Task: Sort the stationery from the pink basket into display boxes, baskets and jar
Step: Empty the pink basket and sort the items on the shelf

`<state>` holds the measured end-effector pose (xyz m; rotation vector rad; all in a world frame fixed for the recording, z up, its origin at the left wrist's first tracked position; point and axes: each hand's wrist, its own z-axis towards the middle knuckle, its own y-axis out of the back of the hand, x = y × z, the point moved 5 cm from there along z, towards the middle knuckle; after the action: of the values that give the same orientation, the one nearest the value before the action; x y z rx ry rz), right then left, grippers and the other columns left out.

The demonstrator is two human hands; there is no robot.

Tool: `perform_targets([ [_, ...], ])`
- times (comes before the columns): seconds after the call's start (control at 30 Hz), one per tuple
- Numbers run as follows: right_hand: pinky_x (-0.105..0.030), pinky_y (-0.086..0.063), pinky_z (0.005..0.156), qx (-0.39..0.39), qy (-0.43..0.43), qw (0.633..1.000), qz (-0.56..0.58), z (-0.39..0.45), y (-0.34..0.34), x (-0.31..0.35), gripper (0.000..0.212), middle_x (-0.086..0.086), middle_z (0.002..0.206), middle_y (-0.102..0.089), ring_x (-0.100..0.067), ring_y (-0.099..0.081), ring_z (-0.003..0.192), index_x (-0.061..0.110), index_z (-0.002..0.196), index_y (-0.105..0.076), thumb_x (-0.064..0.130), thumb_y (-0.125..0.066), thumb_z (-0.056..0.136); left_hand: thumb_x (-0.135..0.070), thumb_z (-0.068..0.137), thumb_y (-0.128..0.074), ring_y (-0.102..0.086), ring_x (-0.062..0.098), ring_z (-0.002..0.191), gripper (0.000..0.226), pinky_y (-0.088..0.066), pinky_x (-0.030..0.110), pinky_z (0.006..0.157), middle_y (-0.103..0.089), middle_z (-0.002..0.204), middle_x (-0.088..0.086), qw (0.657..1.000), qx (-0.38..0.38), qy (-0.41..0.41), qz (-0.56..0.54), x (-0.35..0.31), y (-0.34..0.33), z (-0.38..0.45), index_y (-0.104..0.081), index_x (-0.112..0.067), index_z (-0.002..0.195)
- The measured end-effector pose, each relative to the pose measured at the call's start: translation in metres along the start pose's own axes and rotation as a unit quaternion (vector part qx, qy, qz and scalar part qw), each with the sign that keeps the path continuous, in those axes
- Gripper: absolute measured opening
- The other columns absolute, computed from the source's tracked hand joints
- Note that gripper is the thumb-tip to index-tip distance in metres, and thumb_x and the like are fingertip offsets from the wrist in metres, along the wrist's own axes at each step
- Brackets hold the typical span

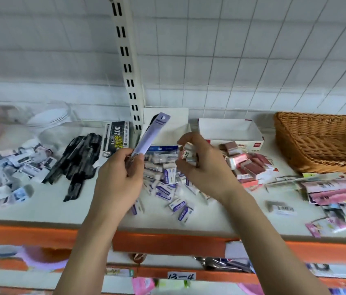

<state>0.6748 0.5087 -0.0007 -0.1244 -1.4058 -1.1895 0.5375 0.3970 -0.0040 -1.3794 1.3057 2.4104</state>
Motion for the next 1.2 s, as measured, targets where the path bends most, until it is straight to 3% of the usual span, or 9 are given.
perform_targets([
  [0.13,-0.035,-0.051,0.067,0.026,-0.042,0.992,0.119,0.015,-0.019,0.002,0.022,0.0,0.096,-0.061,-0.024,-0.059,0.076,0.021,0.102,-0.049,0.003,-0.054,0.09,-0.032,0.095,-0.047,-0.057,0.007,0.061,0.031,-0.04,0.011,0.046,-0.062,0.079,0.0,1.0,0.007,-0.013,-0.021,0.01,0.011,0.007,-0.055,-0.012,0.118],
  [0.3,-0.023,-0.052,0.078,0.023,-0.063,0.973,0.219,0.02,-0.025,-0.007,0.015,0.005,0.099,-0.061,-0.005,-0.06,0.079,0.014,0.108,-0.052,0.006,-0.05,0.095,-0.031,0.095,-0.048,-0.049,0.005,0.049,0.024,-0.038,0.014,0.044,-0.058,0.072,-0.002,0.999,0.023,-0.03,-0.038,0.017,0.01,0.01,-0.056,-0.014,0.109],
  [0.5,-0.012,-0.047,0.07,0.01,-0.069,0.982,0.178,0.022,-0.027,-0.006,0.017,0.0,0.103,-0.064,0.002,-0.062,0.081,0.013,0.111,-0.053,0.008,-0.044,0.098,-0.031,0.094,-0.05,-0.049,0.003,0.046,0.01,-0.036,0.014,0.041,-0.054,0.066,-0.004,0.997,0.037,-0.046,-0.043,0.018,0.007,0.012,-0.053,-0.022,0.098],
  [0.63,-0.028,-0.055,0.077,0.008,-0.063,0.982,0.178,0.023,-0.031,-0.004,0.015,0.006,0.1,-0.067,-0.004,-0.062,0.081,0.017,0.109,-0.055,0.011,-0.045,0.099,-0.033,0.095,-0.049,-0.047,0.007,0.047,0.017,-0.036,0.017,0.042,-0.055,0.069,-0.004,0.997,0.042,-0.046,-0.042,0.02,0.007,0.015,-0.055,-0.021,0.105],
  [0.73,-0.026,-0.055,0.074,-0.005,-0.051,0.978,0.203,0.025,-0.031,0.0,0.016,0.001,0.101,-0.064,-0.001,-0.061,0.074,0.016,0.108,-0.054,0.009,-0.041,0.1,-0.033,0.094,-0.048,-0.051,0.012,0.053,0.021,-0.036,0.019,0.043,-0.057,0.071,-0.002,0.997,0.038,-0.053,-0.039,0.021,0.008,0.017,-0.056,-0.017,0.106],
  [0.87,-0.028,-0.053,0.075,-0.096,-0.06,0.966,0.234,0.025,-0.013,-0.004,0.018,-0.003,0.094,-0.062,-0.026,-0.064,0.09,0.015,0.111,-0.054,0.01,-0.04,0.1,-0.033,0.094,-0.048,-0.059,0.017,0.059,0.021,-0.041,0.023,0.046,-0.061,0.074,0.0,0.997,0.037,-0.047,-0.045,0.024,0.01,0.018,-0.056,-0.017,0.105],
  [1.0,-0.024,-0.042,0.052,-0.125,-0.105,0.972,0.171,0.019,-0.002,-0.012,0.01,-0.004,0.074,-0.058,-0.018,-0.05,0.064,0.021,0.102,-0.058,0.023,-0.05,0.097,-0.033,0.094,-0.049,-0.057,0.014,0.058,0.02,-0.04,0.024,0.048,-0.059,0.071,-0.002,0.997,0.027,-0.054,-0.044,0.022,0.008,0.018,-0.057,-0.016,0.103],
  [1.1,-0.025,-0.042,0.058,-0.101,-0.084,0.989,0.064,0.021,-0.007,-0.005,0.015,0.003,0.066,-0.058,-0.012,-0.051,0.059,0.02,0.088,-0.053,0.034,-0.055,0.093,-0.034,0.094,-0.049,-0.052,0.004,0.058,0.024,-0.037,0.016,0.046,-0.055,0.073,-0.01,0.997,0.027,-0.059,-0.037,0.019,0.004,0.017,-0.057,-0.017,0.109],
  [1.2,-0.025,-0.044,0.068,-0.026,-0.059,0.998,-0.024,0.026,-0.024,0.005,0.025,0.0,0.093,-0.061,-0.004,-0.058,0.074,0.02,0.102,-0.046,0.044,-0.047,0.094,-0.034,0.094,-0.049,-0.049,0.001,0.058,0.029,-0.037,0.01,0.049,-0.052,0.075,-0.011,0.997,0.021,-0.068,-0.03,0.017,0.002,0.016,-0.056,-0.014,0.114],
])
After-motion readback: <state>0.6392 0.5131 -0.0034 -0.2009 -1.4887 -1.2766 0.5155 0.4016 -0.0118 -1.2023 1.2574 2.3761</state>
